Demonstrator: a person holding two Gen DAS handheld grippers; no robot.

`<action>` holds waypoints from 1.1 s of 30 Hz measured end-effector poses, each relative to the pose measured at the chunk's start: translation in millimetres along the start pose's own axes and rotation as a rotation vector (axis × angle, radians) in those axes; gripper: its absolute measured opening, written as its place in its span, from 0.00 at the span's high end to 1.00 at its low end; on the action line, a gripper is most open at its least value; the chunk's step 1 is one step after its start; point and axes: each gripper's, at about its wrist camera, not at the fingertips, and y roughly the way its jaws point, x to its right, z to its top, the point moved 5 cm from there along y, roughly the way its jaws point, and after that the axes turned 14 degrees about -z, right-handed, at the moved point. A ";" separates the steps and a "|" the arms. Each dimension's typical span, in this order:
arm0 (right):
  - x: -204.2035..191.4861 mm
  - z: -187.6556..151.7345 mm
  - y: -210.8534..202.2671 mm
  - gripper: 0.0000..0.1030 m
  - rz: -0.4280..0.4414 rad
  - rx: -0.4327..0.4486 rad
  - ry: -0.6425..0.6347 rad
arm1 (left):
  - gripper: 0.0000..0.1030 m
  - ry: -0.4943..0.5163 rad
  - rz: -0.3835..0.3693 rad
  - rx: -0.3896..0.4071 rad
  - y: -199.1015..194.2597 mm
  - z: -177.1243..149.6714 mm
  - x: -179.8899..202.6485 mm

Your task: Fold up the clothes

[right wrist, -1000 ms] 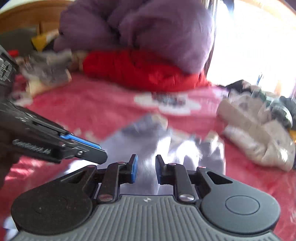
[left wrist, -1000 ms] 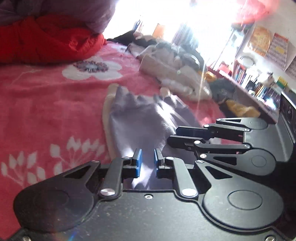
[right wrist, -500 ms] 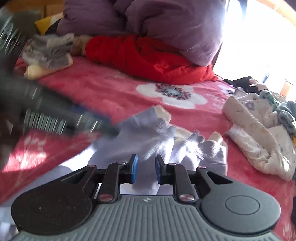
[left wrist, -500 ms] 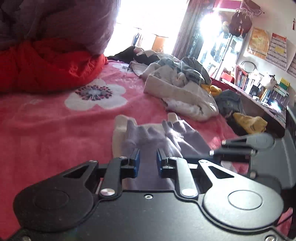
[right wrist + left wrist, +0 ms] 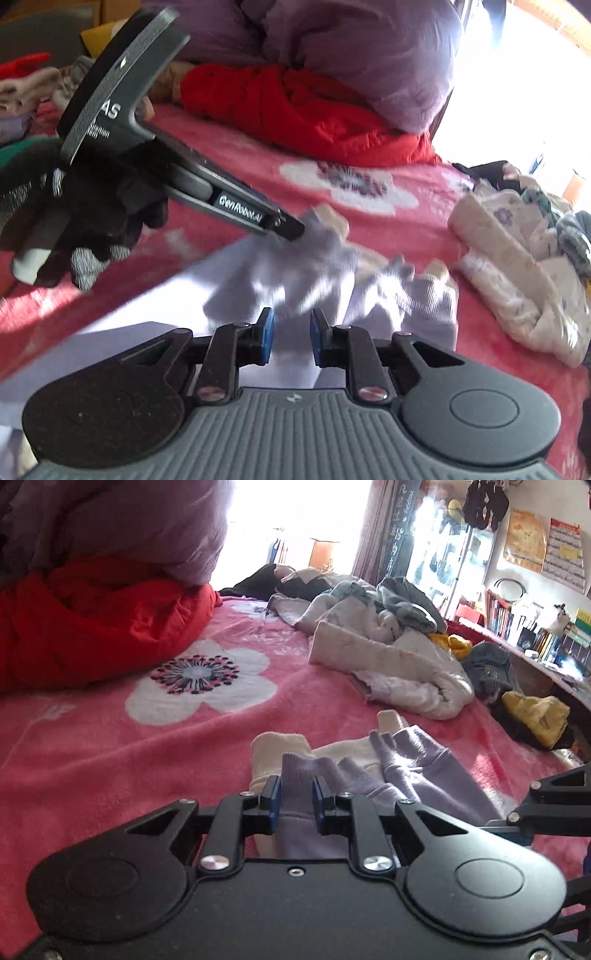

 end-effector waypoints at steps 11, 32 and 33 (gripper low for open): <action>4.6 -9.1 59.5 0.80 -0.009 -0.072 -0.002 | 0.84 -0.003 0.044 -0.079 31.7 -18.1 -5.9; 72.0 -142.4 -113.3 0.58 0.114 -0.169 0.683 | 0.49 -0.439 0.121 0.002 -116.5 -106.1 79.3; 72.6 -156.1 -116.5 0.57 0.125 -0.185 0.750 | 0.49 -0.474 0.119 -0.002 -122.8 -115.2 83.6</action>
